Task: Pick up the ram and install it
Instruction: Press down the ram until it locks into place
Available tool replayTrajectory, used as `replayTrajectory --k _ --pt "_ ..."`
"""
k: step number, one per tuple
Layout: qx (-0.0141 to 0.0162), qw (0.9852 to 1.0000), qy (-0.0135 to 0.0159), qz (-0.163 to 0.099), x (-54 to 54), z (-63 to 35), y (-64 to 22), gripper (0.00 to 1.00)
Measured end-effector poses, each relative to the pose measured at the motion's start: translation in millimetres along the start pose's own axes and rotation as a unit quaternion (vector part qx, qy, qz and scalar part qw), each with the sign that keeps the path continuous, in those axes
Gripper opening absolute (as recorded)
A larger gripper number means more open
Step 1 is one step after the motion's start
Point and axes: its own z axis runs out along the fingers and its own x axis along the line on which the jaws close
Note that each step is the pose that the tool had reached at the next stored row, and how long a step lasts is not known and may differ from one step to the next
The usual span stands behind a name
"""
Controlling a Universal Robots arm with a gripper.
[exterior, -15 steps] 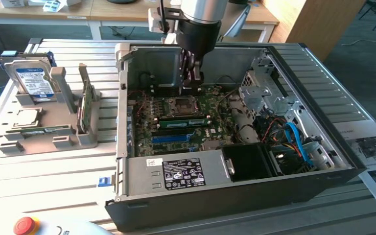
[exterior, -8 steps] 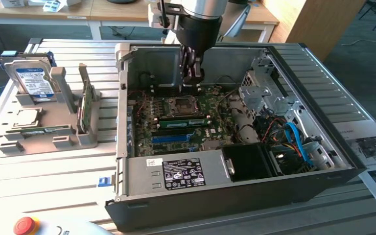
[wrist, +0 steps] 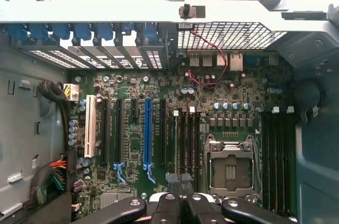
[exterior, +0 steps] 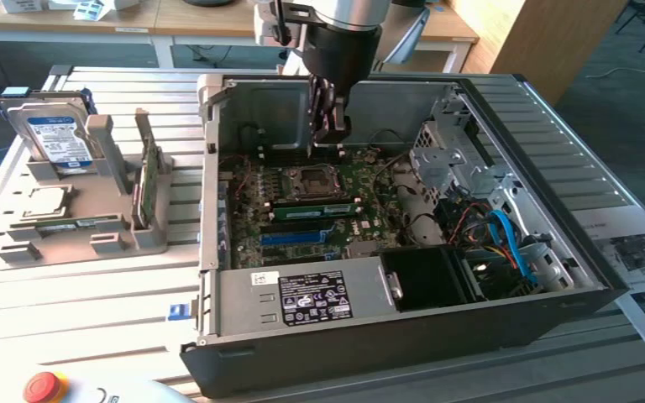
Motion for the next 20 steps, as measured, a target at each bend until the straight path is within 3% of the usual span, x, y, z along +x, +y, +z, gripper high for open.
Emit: replayTrajectory --k 13,20 --pt "0.0016 1.0 0.0002 0.0 -0.5 0.3 3.4 0.1" --pt "0.0044 1.0 0.0002 -0.001 -0.5 0.3 3.4 0.1"
